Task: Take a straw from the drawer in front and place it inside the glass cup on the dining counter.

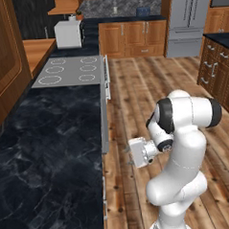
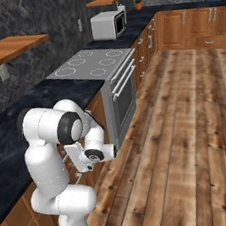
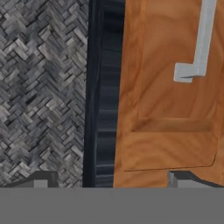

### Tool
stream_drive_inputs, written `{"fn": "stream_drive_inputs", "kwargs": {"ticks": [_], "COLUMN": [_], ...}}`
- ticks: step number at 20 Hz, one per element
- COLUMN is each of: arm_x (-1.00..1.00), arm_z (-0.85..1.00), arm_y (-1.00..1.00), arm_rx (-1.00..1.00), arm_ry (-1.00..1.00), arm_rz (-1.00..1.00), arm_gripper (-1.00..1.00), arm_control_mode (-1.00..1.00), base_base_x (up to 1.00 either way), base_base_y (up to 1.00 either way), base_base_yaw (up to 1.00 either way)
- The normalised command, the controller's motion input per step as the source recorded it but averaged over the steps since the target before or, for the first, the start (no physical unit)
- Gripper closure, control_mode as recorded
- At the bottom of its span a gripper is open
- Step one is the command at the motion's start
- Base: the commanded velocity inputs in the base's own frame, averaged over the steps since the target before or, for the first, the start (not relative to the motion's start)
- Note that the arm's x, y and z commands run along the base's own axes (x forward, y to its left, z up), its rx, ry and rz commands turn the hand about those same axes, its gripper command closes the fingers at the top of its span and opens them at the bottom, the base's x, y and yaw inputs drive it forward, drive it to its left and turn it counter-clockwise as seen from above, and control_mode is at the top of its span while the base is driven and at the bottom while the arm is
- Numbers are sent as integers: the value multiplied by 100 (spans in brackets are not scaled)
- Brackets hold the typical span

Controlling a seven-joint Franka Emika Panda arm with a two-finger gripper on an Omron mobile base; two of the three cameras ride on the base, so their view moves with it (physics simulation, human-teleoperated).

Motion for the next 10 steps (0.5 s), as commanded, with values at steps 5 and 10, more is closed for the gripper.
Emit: {"fn": "stream_drive_inputs", "kwargs": {"ticks": [5,10], "arm_x": [6,13], "arm_z": [-11,-10], "arm_y": [8,6], "arm_rx": [8,10], "arm_ry": [0,0], "arm_rz": [5,3], "arm_gripper": [-100,-100], "arm_control_mode": [-100,-100], "base_base_x": [0,0], "base_base_y": [0,0], "base_base_yaw": [0,0]}}
